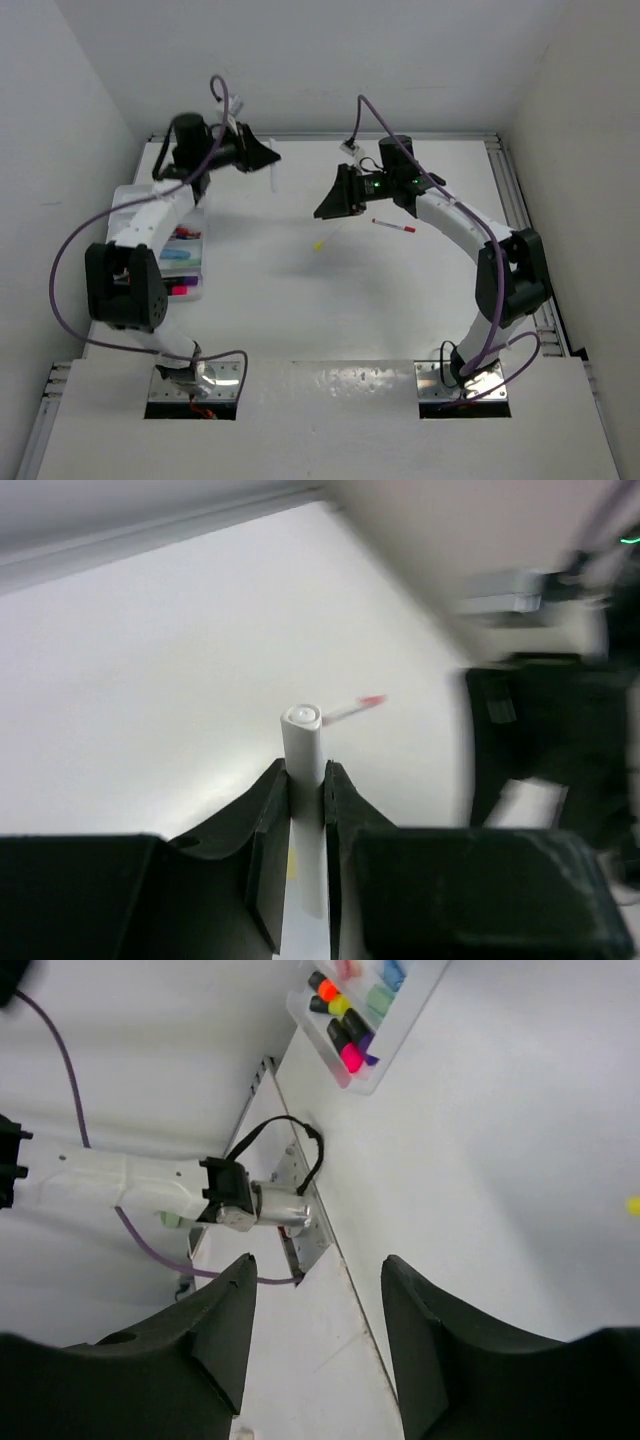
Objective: Sort the stationery into containers
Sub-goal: Pass the stationery from the right arm to the left, then place the stationery into the container
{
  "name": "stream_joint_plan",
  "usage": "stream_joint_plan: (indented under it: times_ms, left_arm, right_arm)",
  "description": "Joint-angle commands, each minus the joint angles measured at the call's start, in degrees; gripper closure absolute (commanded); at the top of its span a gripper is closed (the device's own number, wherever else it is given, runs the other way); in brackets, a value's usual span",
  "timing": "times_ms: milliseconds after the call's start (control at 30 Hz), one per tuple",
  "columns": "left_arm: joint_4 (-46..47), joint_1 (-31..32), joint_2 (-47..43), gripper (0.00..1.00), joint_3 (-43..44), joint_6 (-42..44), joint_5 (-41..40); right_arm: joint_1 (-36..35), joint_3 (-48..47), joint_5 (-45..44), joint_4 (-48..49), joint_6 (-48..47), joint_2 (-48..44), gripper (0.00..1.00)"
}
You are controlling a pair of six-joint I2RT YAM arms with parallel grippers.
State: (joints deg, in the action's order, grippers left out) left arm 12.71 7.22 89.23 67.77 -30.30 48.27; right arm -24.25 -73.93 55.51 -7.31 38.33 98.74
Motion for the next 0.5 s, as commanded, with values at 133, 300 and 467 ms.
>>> stream_joint_plan:
  times_ms: [133, 300, 467]
  left_arm:
    - [-63.2, -13.2, 19.9, 0.98, 43.0, 66.5, -11.7]
    - [-82.3, -20.3, 36.6, 0.99, 66.4, 91.4, -18.7]
    - [-74.8, -22.6, 32.6, 0.98, 54.6, 113.0, -28.3]
  right_arm:
    - [7.1, -0.6, -2.4, -7.0, -6.9, -1.0, 0.48]
    - [8.2, -0.5, -6.4, -13.7, -15.6, -0.6, 0.49]
    - [8.1, -0.3, -11.2, -16.3, -19.0, 1.5, 0.51]
